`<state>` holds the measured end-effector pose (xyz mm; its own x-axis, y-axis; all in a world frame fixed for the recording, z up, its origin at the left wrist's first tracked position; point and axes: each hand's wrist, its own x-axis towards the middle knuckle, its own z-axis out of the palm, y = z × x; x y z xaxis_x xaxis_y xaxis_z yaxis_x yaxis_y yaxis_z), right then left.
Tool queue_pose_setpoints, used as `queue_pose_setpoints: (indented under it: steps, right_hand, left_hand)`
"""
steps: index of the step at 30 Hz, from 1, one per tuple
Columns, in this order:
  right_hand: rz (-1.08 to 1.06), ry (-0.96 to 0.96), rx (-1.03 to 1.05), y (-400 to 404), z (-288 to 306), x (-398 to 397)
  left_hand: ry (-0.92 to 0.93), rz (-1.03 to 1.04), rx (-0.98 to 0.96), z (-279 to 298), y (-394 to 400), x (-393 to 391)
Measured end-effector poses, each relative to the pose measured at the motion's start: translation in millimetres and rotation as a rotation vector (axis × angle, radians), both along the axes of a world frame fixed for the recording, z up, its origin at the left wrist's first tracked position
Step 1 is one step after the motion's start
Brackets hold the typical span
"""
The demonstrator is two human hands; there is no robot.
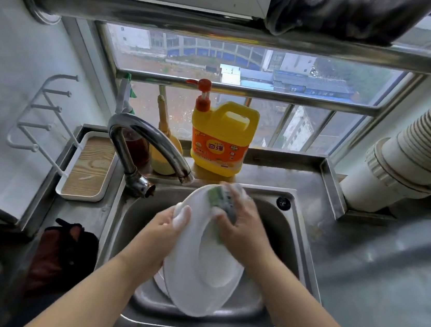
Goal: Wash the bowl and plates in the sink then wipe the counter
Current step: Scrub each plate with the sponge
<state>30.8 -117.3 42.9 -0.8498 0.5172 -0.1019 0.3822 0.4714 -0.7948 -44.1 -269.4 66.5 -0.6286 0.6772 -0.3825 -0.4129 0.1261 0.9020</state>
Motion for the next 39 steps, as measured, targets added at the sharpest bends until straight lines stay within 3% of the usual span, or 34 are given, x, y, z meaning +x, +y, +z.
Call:
queue_pose_setpoints:
  steps: [3, 6, 7, 10, 12, 14, 16, 19, 21, 26, 31, 35, 39]
  right_hand:
    - [0.071, 0.03, 0.067, -17.8, 5.4, -12.2]
    - [-0.172, -0.024, -0.173, 5.9, 3.9, -27.9]
    - [-0.195, -0.026, -0.167, 4.1, 4.3, -27.1]
    - [0.005, 0.092, 0.021, -31.0, 7.6, -16.3]
    - [0.081, 0.131, -0.03, -37.8, 1.8, -14.2]
    - [-0.095, 0.087, -0.23, -16.8, -5.1, -24.5]
    - [-0.221, 0.024, -0.289, -7.0, -8.7, -27.2]
    - [-0.04, 0.102, -0.093, -36.3, 1.2, -20.0]
    - [0.023, 0.136, -0.102, -43.1, 3.6, -18.0]
    - [-0.382, -0.065, -0.477, 10.6, -19.3, -15.0]
    - [-0.548, -0.011, -1.022, -12.6, -68.2, 20.7]
    - [-0.443, 0.195, -0.804, 8.0, -53.0, 19.6]
    - [-0.055, 0.126, -0.521, 41.6, -12.4, 19.6]
  left_hand:
    - [0.004, 0.1, 0.038, -1.3, 1.2, 8.6]
    - [0.092, 0.106, -0.009, -3.5, 0.1, 12.6]
    - [0.116, 0.1, -0.014, -4.1, 0.0, 12.5]
    - [0.104, 0.117, 0.021, -1.4, -0.2, 10.6]
    - [0.104, 0.128, 0.016, -3.2, -4.2, 9.7]
    - [0.124, 0.114, -0.016, -5.4, -7.6, 11.2]
    - [0.135, 0.102, -0.037, -6.0, -7.8, 13.5]
    - [0.121, 0.113, -0.041, -3.1, -6.3, 12.5]
    - [0.122, 0.125, -0.038, -1.7, -7.8, 12.2]
    - [0.084, 0.223, 0.001, 5.9, -11.6, 20.3]
    - [-0.039, 0.316, 0.067, 1.0, -17.8, 28.7]
    - [-0.226, 0.183, 0.064, -4.0, -34.4, 25.2]
    - [-0.143, -0.037, 0.008, 12.4, -29.7, -4.7]
